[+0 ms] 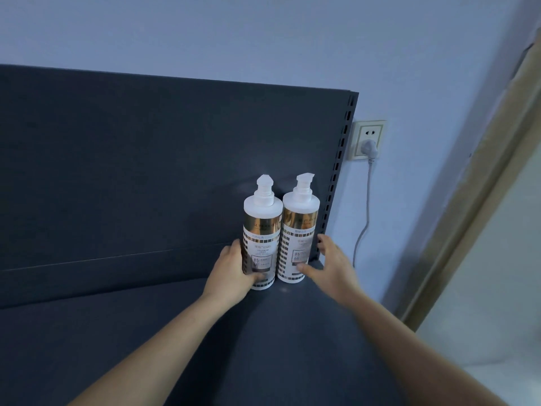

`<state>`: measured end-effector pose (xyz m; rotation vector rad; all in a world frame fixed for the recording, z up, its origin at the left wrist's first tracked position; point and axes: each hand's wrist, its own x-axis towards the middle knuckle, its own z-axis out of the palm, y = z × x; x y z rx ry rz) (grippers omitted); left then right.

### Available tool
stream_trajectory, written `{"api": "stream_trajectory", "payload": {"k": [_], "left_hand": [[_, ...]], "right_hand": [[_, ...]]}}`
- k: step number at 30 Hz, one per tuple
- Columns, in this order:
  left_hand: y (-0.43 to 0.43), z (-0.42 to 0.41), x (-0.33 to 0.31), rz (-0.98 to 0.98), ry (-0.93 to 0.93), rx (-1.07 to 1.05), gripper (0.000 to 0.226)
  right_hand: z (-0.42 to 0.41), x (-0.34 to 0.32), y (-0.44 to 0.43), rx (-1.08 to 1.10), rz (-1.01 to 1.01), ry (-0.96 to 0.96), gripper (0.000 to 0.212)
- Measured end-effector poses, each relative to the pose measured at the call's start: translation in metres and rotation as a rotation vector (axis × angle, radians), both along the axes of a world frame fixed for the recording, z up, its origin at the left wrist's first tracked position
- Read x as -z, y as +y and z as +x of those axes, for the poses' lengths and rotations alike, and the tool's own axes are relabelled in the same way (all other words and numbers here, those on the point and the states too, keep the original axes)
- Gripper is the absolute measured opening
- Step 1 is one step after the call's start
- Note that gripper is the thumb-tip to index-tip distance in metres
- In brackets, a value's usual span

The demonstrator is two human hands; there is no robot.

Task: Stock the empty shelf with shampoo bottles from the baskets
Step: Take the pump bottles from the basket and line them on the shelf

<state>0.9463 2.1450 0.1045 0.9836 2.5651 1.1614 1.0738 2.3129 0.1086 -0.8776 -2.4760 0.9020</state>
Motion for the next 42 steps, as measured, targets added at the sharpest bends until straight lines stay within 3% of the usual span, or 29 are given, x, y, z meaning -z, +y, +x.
{"api": "stream_trajectory", "payload": {"k": [6,15,21,32,37,42], "left_hand": [[-0.028,0.016,0.007,-0.339,0.064,0.196,0.067],[-0.07,0.133,0.005,-0.229,0.398,0.722,0.073],[-0.103,0.249,0.029,-0.099,0.597,1.035,0.055],[-0.164,0.453,0.111,-0.228,0.658,1.441,0.055],[-0.196,0.53,0.155,-0.394,0.575,1.517,0.05],[-0.224,0.582,0.2,-0.561,0.446,1.537,0.068]], "right_hand": [[0.065,0.0,-0.048,0.2,0.171,-0.174,0.071],[0.226,0.036,-0.182,0.624,0.152,-0.314,0.059],[0.34,0.058,-0.269,0.856,0.07,-0.443,0.06],[0.519,0.114,-0.401,1.072,-0.214,-0.625,0.056],[0.579,0.149,-0.446,1.09,-0.383,-0.62,0.05],[0.618,0.181,-0.471,1.085,-0.515,-0.558,0.058]]}}
